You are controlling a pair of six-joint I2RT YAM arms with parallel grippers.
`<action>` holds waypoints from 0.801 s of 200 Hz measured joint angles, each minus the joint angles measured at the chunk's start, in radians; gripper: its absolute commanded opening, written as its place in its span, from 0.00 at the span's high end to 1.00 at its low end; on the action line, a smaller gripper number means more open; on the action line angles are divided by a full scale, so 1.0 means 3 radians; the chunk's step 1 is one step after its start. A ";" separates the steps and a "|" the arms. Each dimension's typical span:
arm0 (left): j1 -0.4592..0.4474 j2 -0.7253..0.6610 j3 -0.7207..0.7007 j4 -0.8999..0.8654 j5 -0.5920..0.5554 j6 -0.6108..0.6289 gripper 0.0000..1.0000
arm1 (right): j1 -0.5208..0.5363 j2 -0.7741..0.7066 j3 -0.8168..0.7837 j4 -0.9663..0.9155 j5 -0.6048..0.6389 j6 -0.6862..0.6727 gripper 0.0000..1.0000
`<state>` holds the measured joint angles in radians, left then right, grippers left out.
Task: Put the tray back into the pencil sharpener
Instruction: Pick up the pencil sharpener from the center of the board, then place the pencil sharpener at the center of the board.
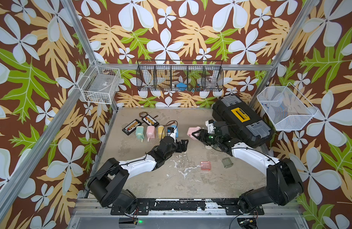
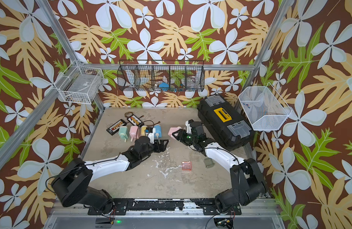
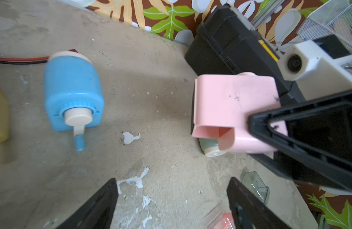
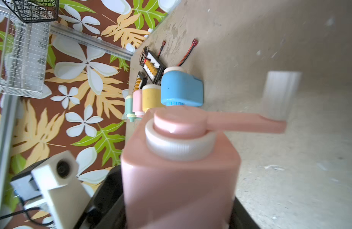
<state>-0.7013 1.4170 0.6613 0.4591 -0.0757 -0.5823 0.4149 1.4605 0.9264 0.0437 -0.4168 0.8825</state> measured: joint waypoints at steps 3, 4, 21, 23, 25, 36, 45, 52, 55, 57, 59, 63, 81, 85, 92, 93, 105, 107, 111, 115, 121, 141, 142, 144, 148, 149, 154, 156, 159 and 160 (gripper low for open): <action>0.0000 -0.0067 -0.0041 0.0000 -0.0017 -0.0003 0.15 | 0.0001 -0.0022 0.0015 -0.0061 0.0036 -0.0069 0.70; 0.0000 -0.0100 -0.0060 -0.0001 -0.0025 -0.0008 0.15 | 0.0001 -0.0032 0.0023 -0.0093 0.0053 -0.0100 0.70; 0.0000 -0.0573 -0.0275 -0.0130 -0.0173 -0.0034 0.16 | 0.0064 -0.0141 0.0121 -0.0477 0.0295 -0.0572 0.70; 0.0000 -0.0627 -0.0296 -0.0145 -0.0189 -0.0034 0.16 | 0.0076 -0.0151 0.0131 -0.0524 0.0322 -0.0637 0.70; 0.0000 -0.0661 -0.0309 -0.0156 -0.0198 -0.0033 0.16 | 0.0086 -0.0159 0.0139 -0.0554 0.0338 -0.0678 0.70; 0.0001 -0.0971 -0.0415 -0.0277 -0.0309 -0.0029 0.13 | 0.0211 -0.0211 0.0206 -0.0809 0.0477 -0.1034 0.71; 0.0004 -0.1203 -0.0496 -0.0379 -0.0411 -0.0020 0.09 | 0.0341 -0.0239 0.0261 -0.1003 0.0594 -0.1322 0.72; 0.0011 -0.1372 -0.0557 -0.0470 -0.0497 -0.0024 0.08 | 0.0459 -0.0256 0.0310 -0.1148 0.0674 -0.1548 0.72; 0.0019 -0.1460 -0.0589 -0.0520 -0.0543 -0.0043 0.08 | 0.0511 -0.0257 0.0332 -0.1205 0.0706 -0.1633 0.72; 0.0024 -0.1507 -0.0608 -0.0542 -0.0567 -0.0056 0.09 | 0.0547 -0.0258 0.0348 -0.1246 0.0735 -0.1699 0.72; 0.0032 -0.1551 -0.0628 -0.0567 -0.0595 -0.0064 0.09 | 0.0581 -0.0258 0.0364 -0.1283 0.0763 -0.1762 0.72; 0.0050 -0.1631 -0.0665 -0.0607 -0.0636 -0.0064 0.09 | 0.0656 -0.0258 0.0395 -0.1356 0.0806 -0.1879 0.72; 0.0170 -0.1990 -0.0835 -0.0841 -0.0820 -0.0172 0.11 | 0.0956 -0.0223 0.0507 -0.1651 0.0971 -0.2372 0.72; 0.0198 -0.2061 -0.0865 -0.0888 -0.0860 -0.0175 0.11 | 0.1030 -0.0207 0.0526 -0.1712 0.1011 -0.2482 0.72; 0.0239 -0.2172 -0.0907 -0.0960 -0.0918 -0.0228 0.11 | 0.1150 -0.0181 0.0547 -0.1799 0.1083 -0.2672 0.71; 0.0245 -0.2196 -0.0913 -0.0977 -0.0931 -0.0242 0.11 | 0.1161 -0.0178 0.0548 -0.1807 0.1091 -0.2691 0.71; 0.0282 -0.2368 -0.0952 -0.1099 -0.1029 -0.0291 0.11 | 0.1400 -0.0132 0.0565 -0.1963 0.1232 -0.3052 0.70; 0.0285 -0.2394 -0.0958 -0.1114 -0.1048 -0.0306 0.11 | 0.1445 -0.0122 0.0568 -0.1990 0.1241 -0.3112 0.69; 0.0290 -0.2434 -0.0961 -0.1142 -0.1076 -0.0327 0.11 | 0.1513 -0.0104 0.0573 -0.2035 0.1247 -0.3215 0.69; 0.0295 -0.2481 -0.0961 -0.1184 -0.1109 -0.0332 0.11 | 0.1593 -0.0079 0.0585 -0.2082 0.1247 -0.3339 0.68; 0.0300 -0.2544 -0.0959 -0.1247 -0.1156 -0.0336 0.11 | 0.1703 -0.0033 0.0609 -0.2153 0.1259 -0.3515 0.68; 0.0303 -0.2702 -0.0886 -0.1461 -0.1273 -0.0380 0.11 | 0.1897 0.0212 0.0777 -0.2389 0.1333 -0.3962 0.66; 0.0303 -0.2712 -0.0877 -0.1478 -0.1282 -0.0380 0.11 | 0.1900 0.0223 0.0785 -0.2397 0.1335 -0.3974 0.66; 0.0303 -0.2724 -0.0868 -0.1498 -0.1292 -0.0380 0.11 | 0.1910 0.0254 0.0807 -0.2417 0.1344 -0.4013 0.66; 0.0303 -0.2752 -0.0846 -0.1535 -0.1311 -0.0380 0.12 | 0.1934 0.0331 0.0858 -0.2458 0.1375 -0.4084 0.66; 0.0303 -0.2756 -0.0842 -0.1542 -0.1315 -0.0380 0.12 | 0.1937 0.0342 0.0867 -0.2466 0.1380 -0.4096 0.66; 0.0303 -0.2786 -0.0814 -0.1593 -0.1335 -0.0379 0.11 | 0.1961 0.0429 0.0930 -0.2508 0.1414 -0.4163 0.65; 0.0303 -0.2799 -0.0804 -0.1617 -0.1343 -0.0378 0.12 | 0.1972 0.0465 0.0956 -0.2523 0.1427 -0.4192 0.65; 0.0303 -0.2819 -0.0786 -0.1651 -0.1359 -0.0375 0.12 | 0.1989 0.0529 0.0997 -0.2548 0.1452 -0.4234 0.65; 0.0303 -0.2824 -0.0782 -0.1658 -0.1363 -0.0374 0.12 | 0.1993 0.0543 0.1006 -0.2553 0.1456 -0.4243 0.65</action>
<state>-0.6106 0.5697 0.4267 -0.0383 -0.4847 -0.6945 1.0126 1.6234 1.2282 -0.7223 0.0200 -0.3904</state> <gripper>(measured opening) 0.886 0.567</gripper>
